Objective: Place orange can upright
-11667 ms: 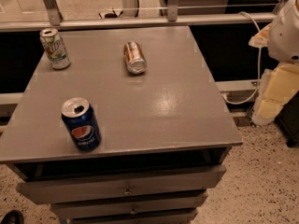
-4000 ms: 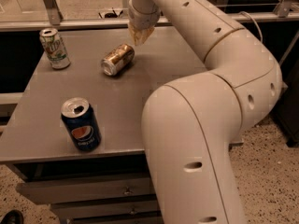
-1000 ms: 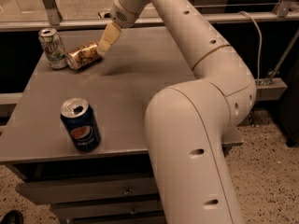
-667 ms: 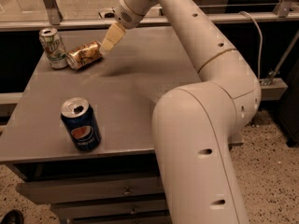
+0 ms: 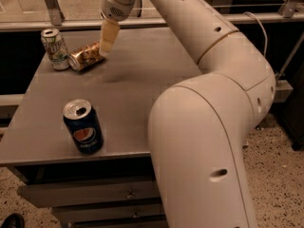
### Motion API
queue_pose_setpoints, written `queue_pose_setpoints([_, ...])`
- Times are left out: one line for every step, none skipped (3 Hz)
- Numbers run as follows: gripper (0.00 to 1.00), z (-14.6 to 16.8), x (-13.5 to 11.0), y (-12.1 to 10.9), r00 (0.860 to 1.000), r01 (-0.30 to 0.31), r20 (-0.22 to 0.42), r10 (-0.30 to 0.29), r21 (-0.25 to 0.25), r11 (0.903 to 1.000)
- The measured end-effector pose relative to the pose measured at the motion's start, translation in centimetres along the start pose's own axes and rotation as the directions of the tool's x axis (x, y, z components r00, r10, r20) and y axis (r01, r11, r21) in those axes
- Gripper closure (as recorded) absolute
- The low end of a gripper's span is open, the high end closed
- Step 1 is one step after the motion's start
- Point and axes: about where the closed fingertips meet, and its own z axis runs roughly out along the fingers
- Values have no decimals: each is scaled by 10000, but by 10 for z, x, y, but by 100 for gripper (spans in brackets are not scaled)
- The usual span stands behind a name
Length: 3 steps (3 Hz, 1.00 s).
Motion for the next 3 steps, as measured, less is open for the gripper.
queue_pose_setpoints([0, 6, -3, 6, 9694, 1883, -1662, -1807, 309, 9816])
queue_pose_setpoints([0, 22, 4, 11, 9156, 3021, -2673, -3004, -357, 9526])
queue_pose_setpoints([0, 27, 10, 6, 8899, 3395, -2871, -3546, -1026, 9350])
